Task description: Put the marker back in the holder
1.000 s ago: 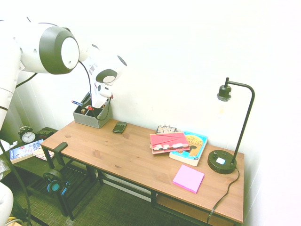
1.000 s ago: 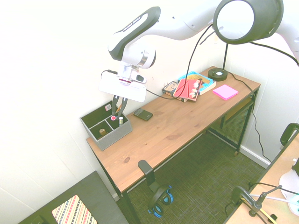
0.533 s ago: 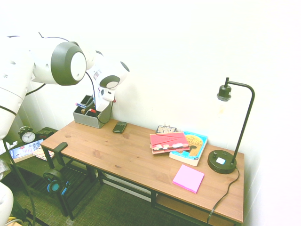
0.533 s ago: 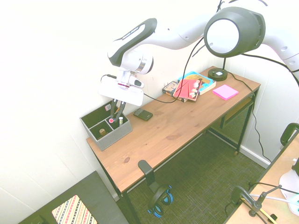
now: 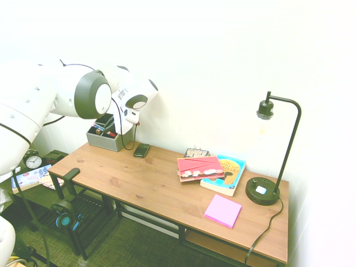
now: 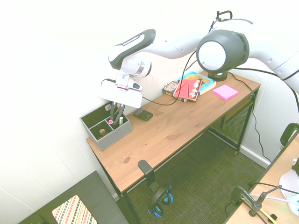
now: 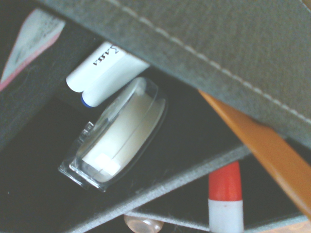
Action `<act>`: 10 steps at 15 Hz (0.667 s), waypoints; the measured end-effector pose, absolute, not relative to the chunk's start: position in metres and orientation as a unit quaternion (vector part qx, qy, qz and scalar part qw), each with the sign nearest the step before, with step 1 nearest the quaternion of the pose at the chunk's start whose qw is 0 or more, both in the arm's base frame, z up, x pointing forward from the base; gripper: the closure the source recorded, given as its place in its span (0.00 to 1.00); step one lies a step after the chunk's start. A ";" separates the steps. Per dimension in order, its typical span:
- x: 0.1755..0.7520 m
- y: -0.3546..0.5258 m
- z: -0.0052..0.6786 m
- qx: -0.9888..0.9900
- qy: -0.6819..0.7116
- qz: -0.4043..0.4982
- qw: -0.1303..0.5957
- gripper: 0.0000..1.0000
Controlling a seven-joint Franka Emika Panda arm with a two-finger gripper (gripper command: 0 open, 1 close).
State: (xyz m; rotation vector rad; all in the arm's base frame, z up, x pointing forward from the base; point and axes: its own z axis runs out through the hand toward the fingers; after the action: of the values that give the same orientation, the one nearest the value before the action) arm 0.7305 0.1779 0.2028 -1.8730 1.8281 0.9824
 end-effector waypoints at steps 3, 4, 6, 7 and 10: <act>0.732 0.174 0.196 -0.659 0.645 0.347 0.168 0.00; 0.732 0.172 0.194 -0.658 0.647 0.348 0.167 0.00; 0.733 0.168 0.196 -0.658 0.647 0.346 0.169 0.00; 0.735 0.167 0.200 -0.659 0.647 0.343 0.172 0.00; 0.740 0.165 0.226 -0.674 0.639 0.325 0.178 0.00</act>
State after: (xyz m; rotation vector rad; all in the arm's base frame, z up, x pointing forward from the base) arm 0.7398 0.1646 0.2256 -1.9053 1.8083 0.9192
